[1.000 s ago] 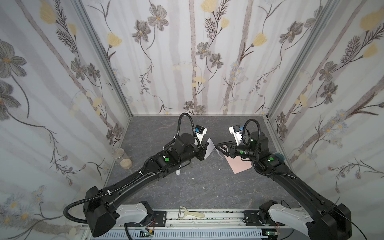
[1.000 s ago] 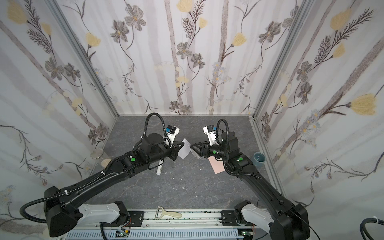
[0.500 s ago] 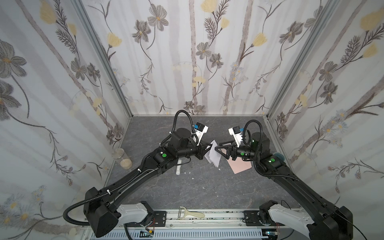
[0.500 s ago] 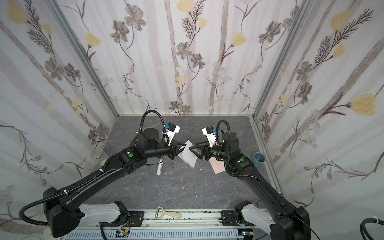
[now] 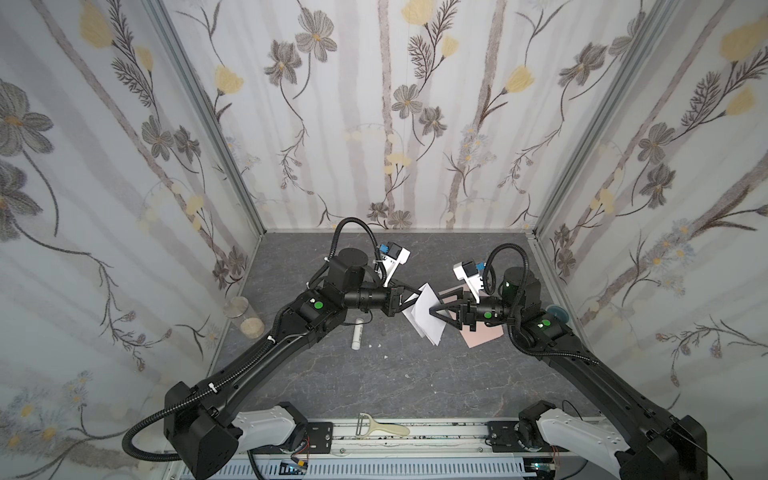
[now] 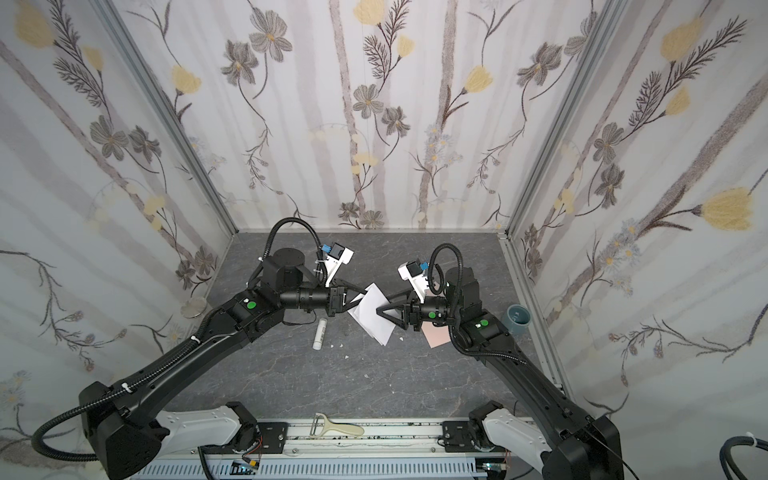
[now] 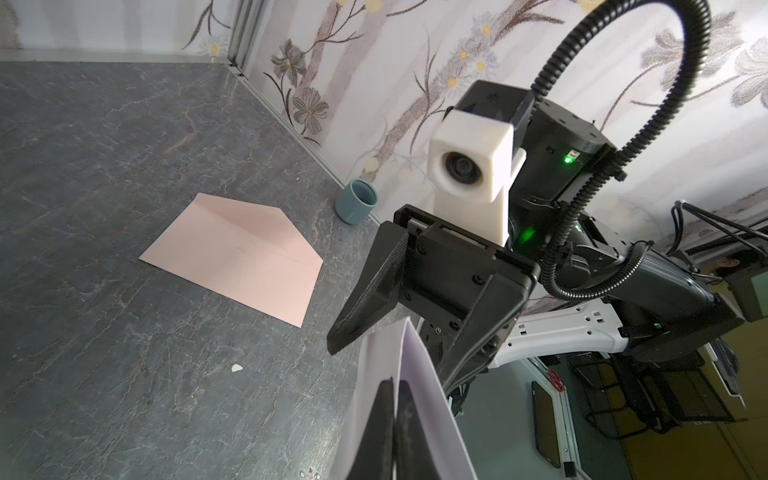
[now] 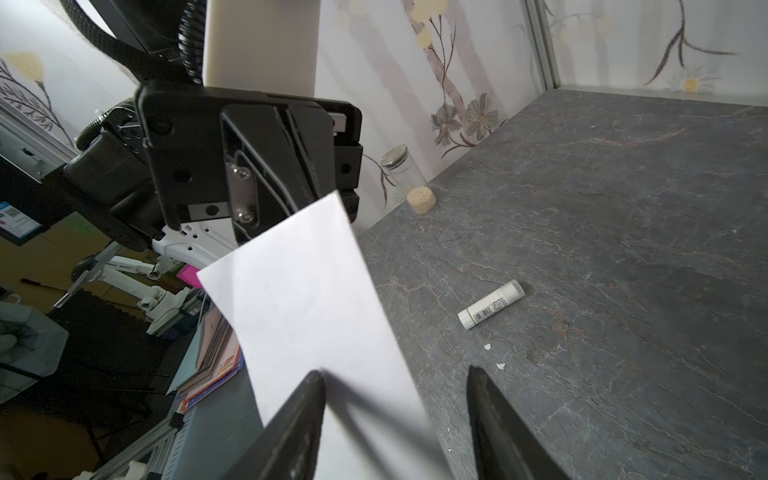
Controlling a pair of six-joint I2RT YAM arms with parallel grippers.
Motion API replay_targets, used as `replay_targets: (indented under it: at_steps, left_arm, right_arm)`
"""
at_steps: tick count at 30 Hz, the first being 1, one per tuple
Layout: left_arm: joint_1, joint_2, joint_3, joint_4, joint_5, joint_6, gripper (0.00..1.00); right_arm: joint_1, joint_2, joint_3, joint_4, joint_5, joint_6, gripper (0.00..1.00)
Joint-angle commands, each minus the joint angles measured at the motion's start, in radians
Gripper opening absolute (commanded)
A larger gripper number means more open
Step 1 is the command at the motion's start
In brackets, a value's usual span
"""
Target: Place the letter into the envelope and seal it
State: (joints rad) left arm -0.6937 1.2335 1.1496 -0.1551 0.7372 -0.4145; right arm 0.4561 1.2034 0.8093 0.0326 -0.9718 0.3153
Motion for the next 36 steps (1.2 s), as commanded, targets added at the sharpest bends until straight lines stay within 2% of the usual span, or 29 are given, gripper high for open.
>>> replay_targets:
  at_steps: [1,6,8,11,12,15,20,22,27,33,36]
  left_arm:
    - [0.004,-0.005,0.014,0.019,0.040,-0.015,0.00]
    - [0.008,-0.005,0.022,0.019,0.039,-0.017,0.00]
    - [0.011,-0.004,0.024,0.019,0.038,-0.018,0.00]
    - [0.017,-0.006,0.027,0.019,0.012,-0.023,0.00]
    - [0.019,-0.007,0.027,0.019,-0.003,-0.027,0.04]
    - [0.040,-0.021,0.017,0.018,-0.063,-0.043,0.42]
    - [0.089,-0.073,-0.031,0.019,-0.160,-0.068,0.65]
    - [0.102,-0.094,-0.056,0.019,-0.175,-0.075,0.66]
    - [0.102,-0.124,-0.116,0.020,-0.193,-0.089,0.66]
    - [0.082,-0.144,-0.180,0.077,-0.233,-0.096,0.63]
    - [0.065,-0.144,-0.212,0.124,-0.264,-0.101,0.62]
  right_arm:
    - [0.001,-0.004,-0.008,0.082,-0.083,0.038,0.39]
    - [0.000,-0.007,-0.021,0.136,-0.125,0.084,0.17]
    - [0.000,-0.007,-0.024,0.154,-0.132,0.097,0.02]
    - [0.001,-0.003,-0.024,0.160,-0.130,0.102,0.00]
    - [0.000,-0.001,-0.024,0.165,-0.128,0.104,0.00]
    - [-0.001,0.002,-0.023,0.156,-0.082,0.105,0.00]
    - [-0.002,0.019,-0.022,0.118,0.097,0.120,0.00]
    - [-0.006,0.034,-0.020,0.126,0.137,0.148,0.00]
    - [-0.012,0.077,-0.006,0.186,0.147,0.218,0.00]
    - [-0.011,0.104,-0.012,0.358,0.105,0.361,0.00]
    - [-0.008,0.104,-0.010,0.402,0.088,0.388,0.00]
